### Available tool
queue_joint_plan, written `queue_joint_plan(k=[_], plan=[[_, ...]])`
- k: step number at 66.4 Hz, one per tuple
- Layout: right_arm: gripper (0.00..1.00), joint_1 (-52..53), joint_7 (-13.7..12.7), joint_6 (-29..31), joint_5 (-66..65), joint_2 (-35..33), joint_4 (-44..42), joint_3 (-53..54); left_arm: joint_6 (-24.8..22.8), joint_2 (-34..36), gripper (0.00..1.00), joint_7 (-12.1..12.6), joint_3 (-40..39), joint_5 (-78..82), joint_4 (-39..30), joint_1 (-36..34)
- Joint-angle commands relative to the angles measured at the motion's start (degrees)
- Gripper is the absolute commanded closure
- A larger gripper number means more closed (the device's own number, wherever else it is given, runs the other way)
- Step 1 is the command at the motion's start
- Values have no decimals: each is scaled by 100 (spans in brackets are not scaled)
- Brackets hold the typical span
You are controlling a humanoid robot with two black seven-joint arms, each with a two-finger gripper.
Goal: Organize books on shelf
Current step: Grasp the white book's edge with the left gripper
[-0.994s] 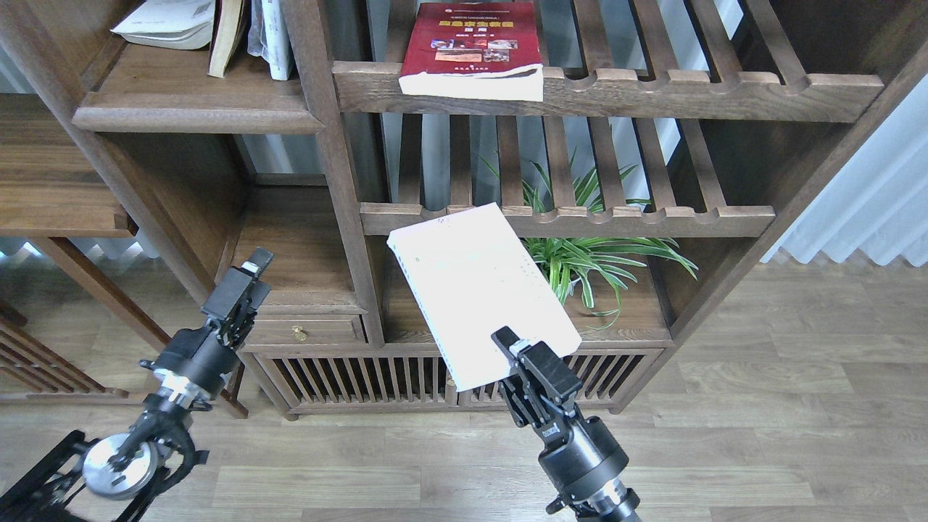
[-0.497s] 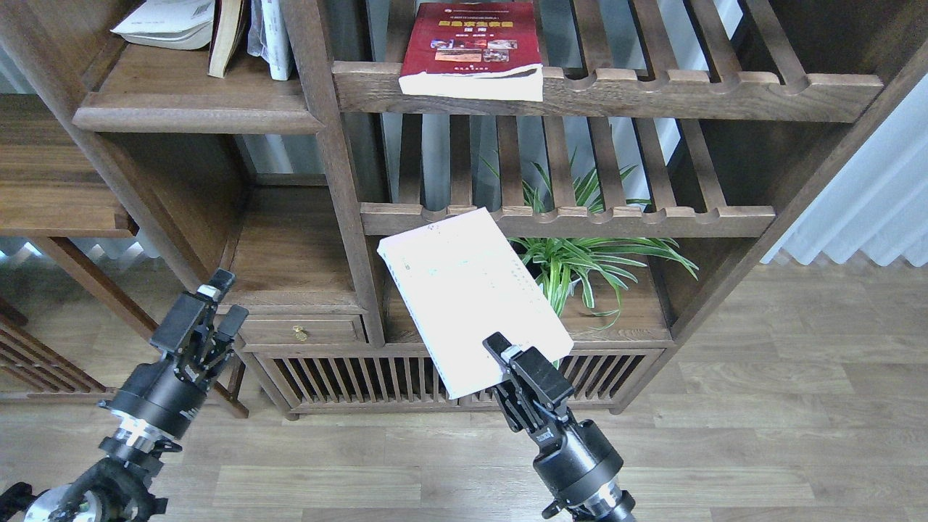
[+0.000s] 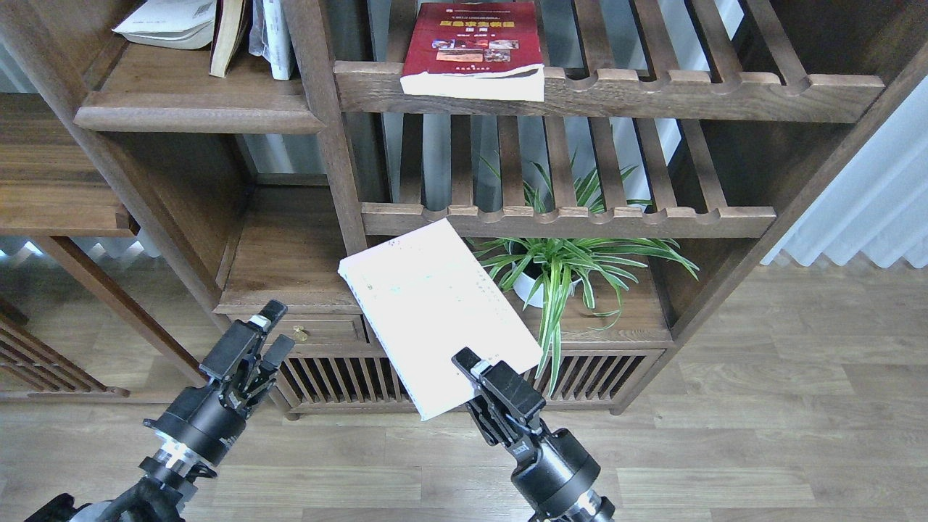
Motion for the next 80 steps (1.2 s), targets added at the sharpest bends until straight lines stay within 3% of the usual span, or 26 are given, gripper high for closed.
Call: queue_joint_plan(k=[1, 8, 25, 53, 80], plan=[[94, 49, 0, 0, 1, 0, -49, -22, -1, -173, 0, -111, 31, -1, -1, -111], [94, 49, -9, 0, 1, 0, -57, -22, -1, -349, 0, -216, 31, -1, -1, -234], [94, 58, -9, 0, 1, 0, -101, -30, -1, -701, 0, -190, 57, 8, -1, -296], [94, 67, -9, 0, 1, 0, -119, -145, -1, -719, 0, -199, 1094, 17, 7, -665], [94, 67, -88, 0, -8, 0, -119, -294, -1, -569, 7, -225, 1262, -18, 25, -946]])
